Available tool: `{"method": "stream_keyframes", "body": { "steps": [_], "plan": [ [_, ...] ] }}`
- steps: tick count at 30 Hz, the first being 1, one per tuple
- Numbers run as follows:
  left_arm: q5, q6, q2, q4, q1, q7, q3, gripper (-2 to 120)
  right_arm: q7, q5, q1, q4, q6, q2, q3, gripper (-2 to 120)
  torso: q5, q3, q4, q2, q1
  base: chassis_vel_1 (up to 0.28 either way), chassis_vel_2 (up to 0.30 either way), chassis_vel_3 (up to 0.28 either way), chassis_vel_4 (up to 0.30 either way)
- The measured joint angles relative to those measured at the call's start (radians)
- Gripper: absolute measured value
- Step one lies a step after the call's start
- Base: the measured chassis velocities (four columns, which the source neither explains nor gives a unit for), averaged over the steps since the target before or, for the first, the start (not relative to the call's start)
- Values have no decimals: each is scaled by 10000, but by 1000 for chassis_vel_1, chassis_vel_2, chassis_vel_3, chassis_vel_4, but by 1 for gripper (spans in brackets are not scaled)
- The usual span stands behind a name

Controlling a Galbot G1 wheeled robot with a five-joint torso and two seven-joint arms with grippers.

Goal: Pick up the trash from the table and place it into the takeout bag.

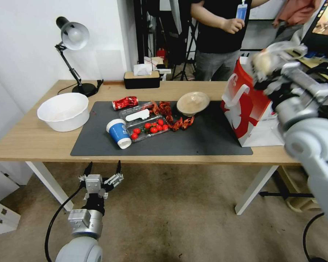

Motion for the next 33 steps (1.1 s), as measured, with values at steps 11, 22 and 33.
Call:
{"method": "stream_keyframes", "body": {
  "steps": [11,22,33],
  "plan": [
    [-27,-46,24,5,-6,-12,-23,100,299,81,256,-845,-188,-44,-112,26,-1,0,0,0,0,0,0,0,0],
    [-24,-46,1,3,-31,-12,35,100,398,287,183,-848,-409,-125,-118,65,-2,0,0,-1,0,0,0,0,0],
    [-32,-44,35,-26,-26,-13,28,100,356,272,13,-782,-518,-135,-134,99,-2,-1,0,0,0,0,0,0,0]
  ]
}}
